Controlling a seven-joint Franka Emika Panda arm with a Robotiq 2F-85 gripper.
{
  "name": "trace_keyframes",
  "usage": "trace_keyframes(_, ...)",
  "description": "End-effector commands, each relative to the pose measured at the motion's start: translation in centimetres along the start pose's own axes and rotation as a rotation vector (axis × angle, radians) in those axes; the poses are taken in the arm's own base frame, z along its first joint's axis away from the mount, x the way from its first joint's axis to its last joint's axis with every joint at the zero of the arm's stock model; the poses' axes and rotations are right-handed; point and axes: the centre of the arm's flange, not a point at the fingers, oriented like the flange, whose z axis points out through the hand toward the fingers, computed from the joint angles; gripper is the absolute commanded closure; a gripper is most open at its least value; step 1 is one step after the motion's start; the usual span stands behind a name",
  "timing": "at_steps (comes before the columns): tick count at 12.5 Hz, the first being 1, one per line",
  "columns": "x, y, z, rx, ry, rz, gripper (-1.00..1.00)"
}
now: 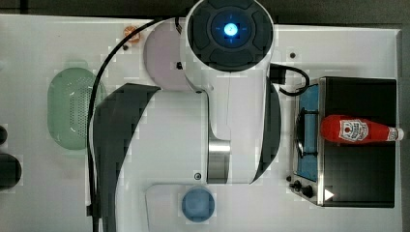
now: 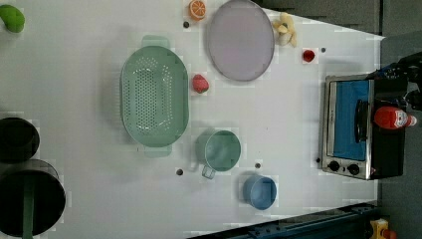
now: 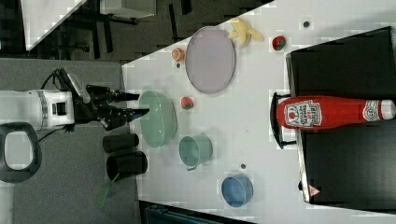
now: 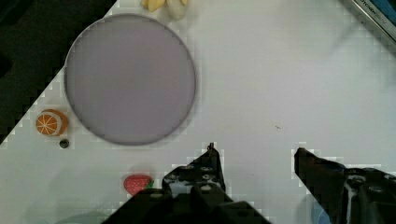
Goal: Pick Ketchup from oven and place it on table.
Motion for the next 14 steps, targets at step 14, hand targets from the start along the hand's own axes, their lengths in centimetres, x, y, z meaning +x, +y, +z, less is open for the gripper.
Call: trace_keyframes(14,9.7,22.9,-1.1,0.017,-0.038,0.414,-1.00)
